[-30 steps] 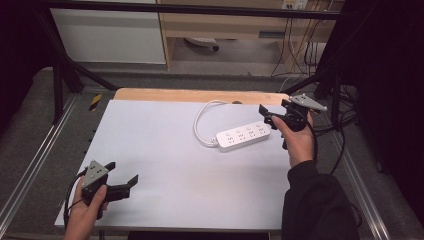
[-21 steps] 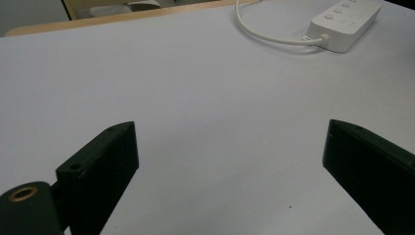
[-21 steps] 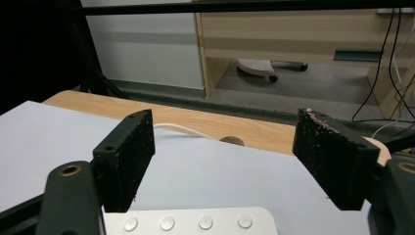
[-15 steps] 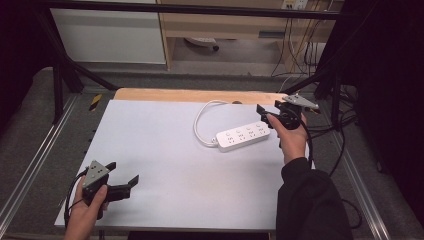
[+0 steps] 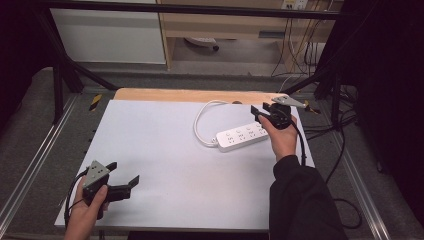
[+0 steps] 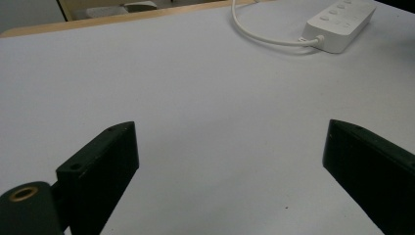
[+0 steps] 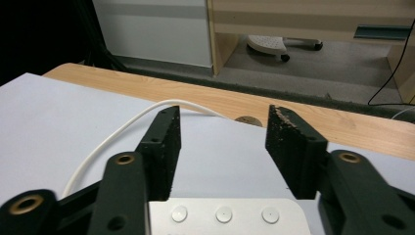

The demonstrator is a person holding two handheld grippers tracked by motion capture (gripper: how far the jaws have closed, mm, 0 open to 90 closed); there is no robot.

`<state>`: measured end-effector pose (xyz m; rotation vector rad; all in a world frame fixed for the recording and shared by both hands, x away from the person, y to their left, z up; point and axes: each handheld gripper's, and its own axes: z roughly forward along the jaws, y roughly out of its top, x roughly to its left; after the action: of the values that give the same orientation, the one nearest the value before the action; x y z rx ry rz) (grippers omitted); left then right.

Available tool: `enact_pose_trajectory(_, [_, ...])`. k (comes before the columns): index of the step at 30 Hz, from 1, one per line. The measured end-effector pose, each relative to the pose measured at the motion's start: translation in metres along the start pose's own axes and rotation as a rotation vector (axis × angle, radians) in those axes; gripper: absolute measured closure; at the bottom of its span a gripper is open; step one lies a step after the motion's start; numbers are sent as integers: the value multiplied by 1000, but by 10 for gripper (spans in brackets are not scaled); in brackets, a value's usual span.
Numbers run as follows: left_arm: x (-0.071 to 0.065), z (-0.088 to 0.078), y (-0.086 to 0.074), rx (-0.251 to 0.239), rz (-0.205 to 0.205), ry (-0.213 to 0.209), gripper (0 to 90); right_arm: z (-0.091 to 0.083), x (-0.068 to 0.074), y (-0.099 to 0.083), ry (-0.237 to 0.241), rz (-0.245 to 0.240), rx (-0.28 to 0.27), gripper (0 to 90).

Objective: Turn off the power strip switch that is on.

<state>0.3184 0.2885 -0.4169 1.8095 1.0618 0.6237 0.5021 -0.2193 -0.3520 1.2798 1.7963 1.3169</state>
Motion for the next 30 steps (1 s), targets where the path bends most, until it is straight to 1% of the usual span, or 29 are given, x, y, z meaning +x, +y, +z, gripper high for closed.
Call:
enact_pose_trajectory(3, [1,0,0,1,-3,3,64,3,1,-2,4,0,-1,527])
enact_pose_trajectory(5, [1,0,0,1,-4,4,64,4,0,-3,-3,-10,1,564])
enact_pose_trajectory(6, [0,0,0,1,-3,3,63,5,0,-3,-1,-4,1,577])
enact_pose_trajectory(10, [0,0,0,3,-2,2,64,6,1,-4,-9,-17,4,649])
enact_pose_trajectory(14, [1,0,0,3,0,5,64,9,3,-5,-2,-35,12,709])
enact_pose_trajectory(17, [1,0,0,3,2,4,64,12,6,-7,9,-30,21,749])
enact_pose_trajectory(22, [0,0,0,-2,3,1,64,18,12,-10,14,-48,30,815])
enact_pose_trajectory(26, [0,0,0,-2,2,1,64,22,14,-13,13,-59,37,850])
enact_pose_trajectory(30, [0,0,0,-1,5,1,64,25,17,-15,13,-60,48,875])
